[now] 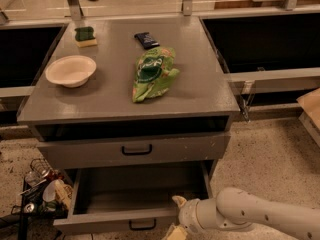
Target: Open middle drawer
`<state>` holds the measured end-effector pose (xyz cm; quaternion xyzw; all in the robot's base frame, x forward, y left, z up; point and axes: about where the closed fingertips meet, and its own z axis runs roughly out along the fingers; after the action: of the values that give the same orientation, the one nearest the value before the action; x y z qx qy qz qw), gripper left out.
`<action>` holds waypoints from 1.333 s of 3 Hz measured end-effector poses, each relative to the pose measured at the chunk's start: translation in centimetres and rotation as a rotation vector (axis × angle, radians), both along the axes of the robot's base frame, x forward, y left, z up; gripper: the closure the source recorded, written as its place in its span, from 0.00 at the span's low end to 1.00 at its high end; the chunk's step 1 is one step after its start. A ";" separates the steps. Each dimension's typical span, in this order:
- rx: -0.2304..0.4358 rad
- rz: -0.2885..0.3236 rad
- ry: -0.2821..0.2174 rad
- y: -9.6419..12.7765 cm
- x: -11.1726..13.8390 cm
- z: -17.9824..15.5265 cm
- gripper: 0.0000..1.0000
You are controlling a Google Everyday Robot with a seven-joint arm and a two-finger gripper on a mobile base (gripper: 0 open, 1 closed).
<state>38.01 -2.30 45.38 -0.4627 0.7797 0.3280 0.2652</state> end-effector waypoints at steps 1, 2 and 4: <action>0.004 0.001 0.002 0.0 0.0 0.1 0.00; 0.017 0.046 0.033 1.1 -1.0 -0.3 0.00; 0.061 0.111 0.054 2.5 -2.8 0.0 0.00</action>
Offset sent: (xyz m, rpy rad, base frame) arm -0.0134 0.0146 -0.0060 0.0173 0.0555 0.0673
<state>35.17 0.20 45.39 -0.4878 0.7495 0.3781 0.2394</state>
